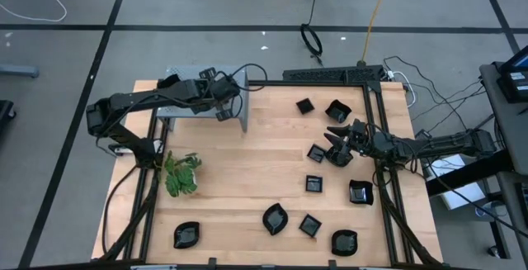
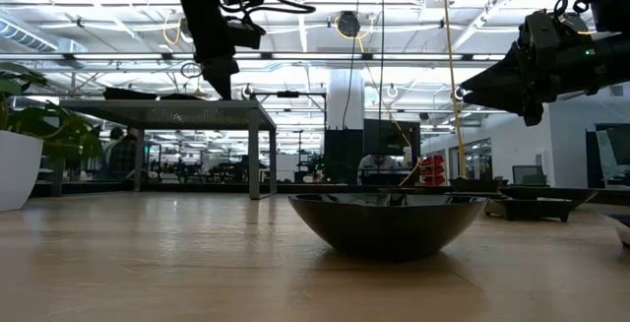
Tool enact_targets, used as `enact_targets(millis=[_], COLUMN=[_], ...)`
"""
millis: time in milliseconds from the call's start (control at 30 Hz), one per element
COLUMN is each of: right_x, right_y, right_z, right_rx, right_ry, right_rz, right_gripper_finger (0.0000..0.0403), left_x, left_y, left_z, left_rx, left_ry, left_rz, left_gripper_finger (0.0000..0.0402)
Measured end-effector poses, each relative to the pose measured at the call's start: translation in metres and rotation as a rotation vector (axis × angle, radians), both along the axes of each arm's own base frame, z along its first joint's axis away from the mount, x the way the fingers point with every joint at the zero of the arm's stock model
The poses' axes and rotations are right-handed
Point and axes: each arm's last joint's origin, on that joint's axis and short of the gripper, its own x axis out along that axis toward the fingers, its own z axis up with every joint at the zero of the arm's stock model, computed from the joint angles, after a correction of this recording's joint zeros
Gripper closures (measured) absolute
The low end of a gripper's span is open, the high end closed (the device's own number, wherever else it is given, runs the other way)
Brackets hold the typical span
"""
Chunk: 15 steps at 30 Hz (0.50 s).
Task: Pick & Place Mini shaped plates
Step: Stack the square plate on top of the square plate on the shelf, then stack the leaf shaped plate on top of the leaf plate on the shelf
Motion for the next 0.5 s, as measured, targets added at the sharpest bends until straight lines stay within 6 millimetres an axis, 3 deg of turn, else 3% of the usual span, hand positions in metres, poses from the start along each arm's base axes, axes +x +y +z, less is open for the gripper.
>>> enact_targets(millis=[167,500], right_x=[0.000,0.000], right_y=[0.000,0.000], right_z=[0.000,0.000], right_rx=[0.000,0.000], right_ry=[0.000,0.000], right_rz=[0.000,0.000], right_gripper_finger=[0.0261,0.0261], left_x=[0.003,0.012], left_y=[-0.006,-0.029], left_z=[0.004,0.047], left_rx=[0.034,0.120], left_ry=[-0.008,-0.159], left_rz=[-0.009,-0.022], left_gripper_finger=[0.0313,0.0276])
